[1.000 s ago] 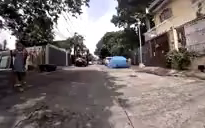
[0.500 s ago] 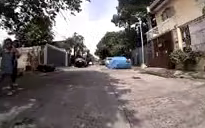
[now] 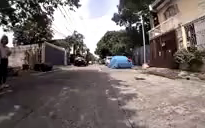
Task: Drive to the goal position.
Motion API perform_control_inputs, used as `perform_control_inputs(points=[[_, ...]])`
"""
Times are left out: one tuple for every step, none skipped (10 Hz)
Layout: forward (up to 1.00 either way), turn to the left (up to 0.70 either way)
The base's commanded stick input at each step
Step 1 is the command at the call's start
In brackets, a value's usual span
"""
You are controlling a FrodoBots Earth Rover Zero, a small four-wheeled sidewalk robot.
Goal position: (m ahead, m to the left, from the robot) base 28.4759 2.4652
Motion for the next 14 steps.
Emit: perform_control_inputs(points=[[0.7, 0.03], [0.7, 0.0], [0.7, 0.0], [0.7, 0.0], [0.7, 0.04], [0.7, 0.22], [0.7, 0.24], [0.7, 0.0], [0.7, 0.0], [0.7, 0.0], [0.7, 0.0], [0.7, 0.0], [0.7, 0.0], [0.7, 0.0]])
